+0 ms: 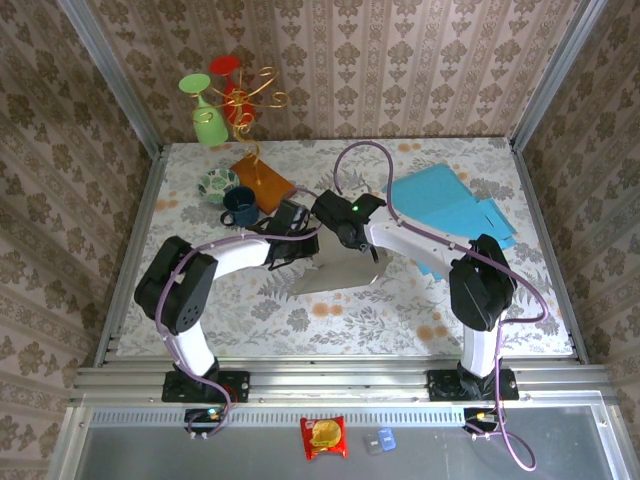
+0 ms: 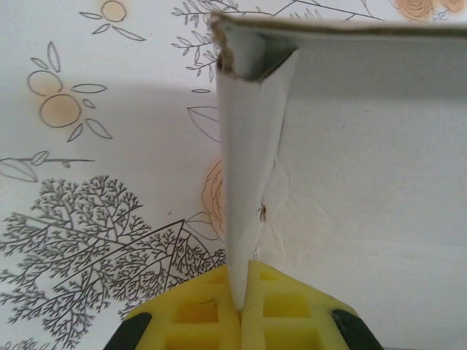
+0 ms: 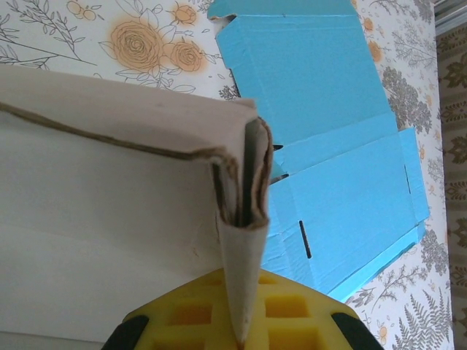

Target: Fold the paper box

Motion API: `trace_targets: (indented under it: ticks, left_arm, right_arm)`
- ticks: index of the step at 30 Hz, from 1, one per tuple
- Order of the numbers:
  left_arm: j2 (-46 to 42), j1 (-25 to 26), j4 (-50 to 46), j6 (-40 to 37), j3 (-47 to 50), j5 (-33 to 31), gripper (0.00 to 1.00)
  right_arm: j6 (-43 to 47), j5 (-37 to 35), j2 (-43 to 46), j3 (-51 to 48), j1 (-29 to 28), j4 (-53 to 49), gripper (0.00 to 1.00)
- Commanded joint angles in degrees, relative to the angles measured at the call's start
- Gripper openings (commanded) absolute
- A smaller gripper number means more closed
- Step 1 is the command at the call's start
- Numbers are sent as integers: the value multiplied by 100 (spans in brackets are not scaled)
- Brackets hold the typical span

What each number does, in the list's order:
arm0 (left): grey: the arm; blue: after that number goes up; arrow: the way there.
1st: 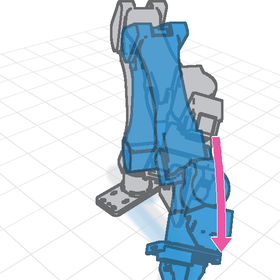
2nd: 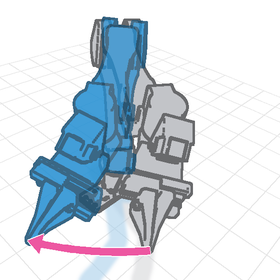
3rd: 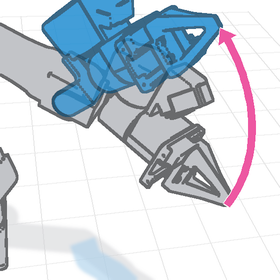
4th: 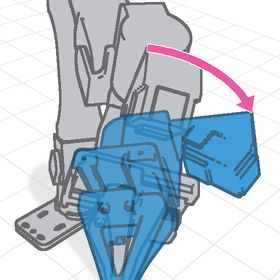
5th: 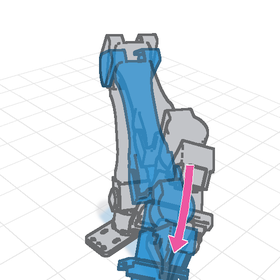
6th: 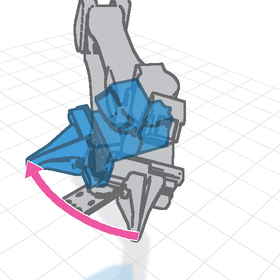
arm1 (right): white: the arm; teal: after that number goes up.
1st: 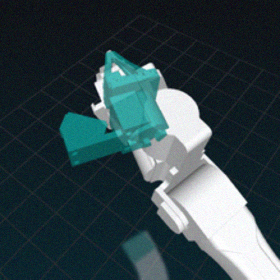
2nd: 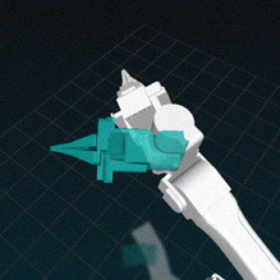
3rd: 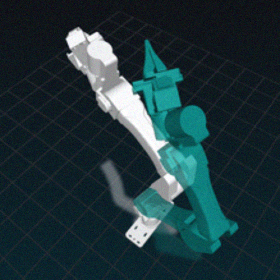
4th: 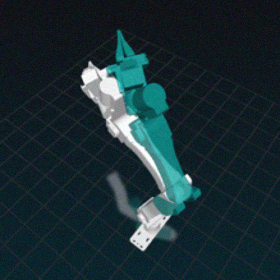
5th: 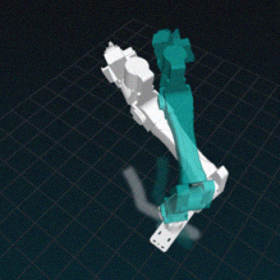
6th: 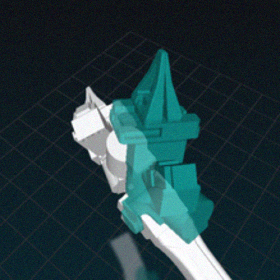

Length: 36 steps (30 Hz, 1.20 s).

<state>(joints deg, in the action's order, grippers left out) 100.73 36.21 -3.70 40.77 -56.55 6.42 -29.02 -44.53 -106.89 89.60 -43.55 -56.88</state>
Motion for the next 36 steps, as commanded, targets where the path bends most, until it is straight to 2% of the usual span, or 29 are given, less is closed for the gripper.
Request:
trace_targets:
  ticks: [1,2,6,8,18,21,30,32,36]
  left_arm:
    - [-9,-43,-572,169,160,-437,0]
    - [-5,-52,-522,170,164,-401,1]
    - [38,-117,-246,116,193,-82,16]
    - [102,-131,-172,123,185,64,19]
    - [248,-131,19,112,108,256,25]
    - [167,-140,41,132,181,191,25]
    - [190,-154,-179,138,224,7,9]
    - [159,-149,-343,182,210,-136,9]
    - [124,-116,-611,225,188,-326,15]
  right_arm:
    - [-214,-231,109,20,-32,-77,0]
    - [-219,-231,109,13,-39,-85,0]
    - [-219,-196,121,5,-37,-73,0]
    - [-215,-188,136,10,-44,-63,0]
    - [-226,-161,138,7,-66,-77,0]
    - [-227,-167,166,-5,-59,-78,0]
    - [-219,-169,191,-26,-60,-57,0]
    - [-227,-172,193,-28,-64,-60,0]
    - [-263,-183,172,-42,-68,-84,0]
